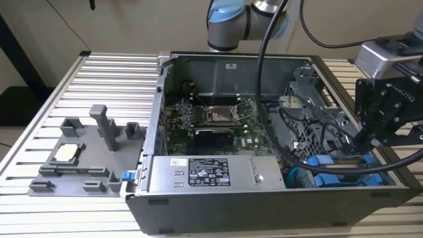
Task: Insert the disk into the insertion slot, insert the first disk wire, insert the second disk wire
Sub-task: 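Insert the first disk wire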
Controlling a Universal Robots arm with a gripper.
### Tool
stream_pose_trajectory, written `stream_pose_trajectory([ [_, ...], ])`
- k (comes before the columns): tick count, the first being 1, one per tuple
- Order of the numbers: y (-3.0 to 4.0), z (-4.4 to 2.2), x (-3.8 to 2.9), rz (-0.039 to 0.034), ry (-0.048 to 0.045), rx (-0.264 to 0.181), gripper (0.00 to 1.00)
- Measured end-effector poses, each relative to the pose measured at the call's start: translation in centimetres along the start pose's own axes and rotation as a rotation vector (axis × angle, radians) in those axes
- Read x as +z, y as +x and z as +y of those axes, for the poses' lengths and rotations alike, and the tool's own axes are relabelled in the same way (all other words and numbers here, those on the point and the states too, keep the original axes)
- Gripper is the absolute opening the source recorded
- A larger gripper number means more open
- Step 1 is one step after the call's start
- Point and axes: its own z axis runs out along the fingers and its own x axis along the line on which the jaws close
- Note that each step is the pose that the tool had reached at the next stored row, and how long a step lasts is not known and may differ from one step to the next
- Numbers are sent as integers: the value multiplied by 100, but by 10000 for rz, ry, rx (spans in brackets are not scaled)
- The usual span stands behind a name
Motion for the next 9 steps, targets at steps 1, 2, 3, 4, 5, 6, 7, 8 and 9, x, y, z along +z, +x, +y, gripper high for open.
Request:
stream_pose_trajectory([
  [1,0,-2,13,-5,-4,2,19],
  [2,-1,-5,24,-13,-8,6,19],
  [3,-1,-9,36,-23,-12,17,19],
  [4,0,-12,45,-31,-13,39,19],
  [5,-1,-14,56,-36,-14,79,19],
  [6,0,-15,65,-36,-17,130,19],
  [7,0,-16,74,-36,-19,183,19],
  [8,0,-17,85,-37,-21,239,19],
  [9,1,-17,99,-47,-23,300,19],
])
